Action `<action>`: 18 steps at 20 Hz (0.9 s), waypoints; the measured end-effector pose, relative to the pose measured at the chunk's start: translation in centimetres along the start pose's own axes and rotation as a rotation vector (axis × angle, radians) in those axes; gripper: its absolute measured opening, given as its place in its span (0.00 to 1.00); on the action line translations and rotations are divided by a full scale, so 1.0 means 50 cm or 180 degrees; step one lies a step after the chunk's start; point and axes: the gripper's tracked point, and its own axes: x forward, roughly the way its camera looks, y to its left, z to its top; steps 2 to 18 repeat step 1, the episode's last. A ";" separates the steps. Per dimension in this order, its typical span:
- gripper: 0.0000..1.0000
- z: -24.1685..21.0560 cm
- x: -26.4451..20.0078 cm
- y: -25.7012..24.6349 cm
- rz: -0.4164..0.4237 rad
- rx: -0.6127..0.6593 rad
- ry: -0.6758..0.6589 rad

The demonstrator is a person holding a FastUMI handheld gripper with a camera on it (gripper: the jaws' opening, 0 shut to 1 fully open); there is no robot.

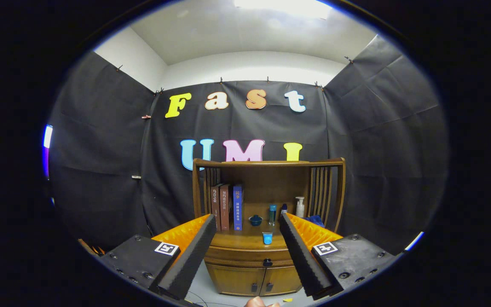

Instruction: Pull open the drawer, take out the items inside it, and place them on the countertop above the cabinet.

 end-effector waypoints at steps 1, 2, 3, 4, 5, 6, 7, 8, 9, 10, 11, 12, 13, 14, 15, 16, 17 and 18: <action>0.99 0.001 0.000 0.001 0.0001 -0.0001 0.0000; 0.99 0.001 0.000 0.001 0.0001 -0.0001 0.0000; 0.99 0.001 0.000 0.001 0.0001 -0.0001 0.0000; 0.99 0.001 0.000 0.001 0.0001 -0.0001 0.0000; 0.99 0.001 0.000 0.001 0.0001 -0.0001 0.0000; 0.99 0.001 0.000 0.001 0.0001 -0.0001 0.0000; 0.99 0.001 0.000 0.001 0.0001 -0.0001 0.0000; 0.99 0.001 0.000 0.001 0.0001 -0.0001 0.0000; 0.99 0.001 0.000 0.001 0.0001 -0.0001 0.0000; 0.99 0.001 0.000 0.001 0.0001 -0.0001 0.0000; 0.99 0.001 0.000 0.001 0.0001 -0.0001 0.0000; 0.99 0.001 0.000 0.001 0.0001 -0.0001 0.0000; 0.99 0.001 0.000 0.001 0.0001 -0.0001 0.0000; 0.99 0.001 0.000 0.001 0.0001 -0.0001 0.0000; 0.99 0.001 0.000 0.001 0.0001 -0.0001 0.0000; 0.99 0.001 0.000 0.001 0.0001 -0.0001 0.0000; 0.99 0.001 0.000 0.001 0.0001 -0.0001 0.0000; 0.99 0.001 0.000 0.001 0.0001 -0.0001 0.0000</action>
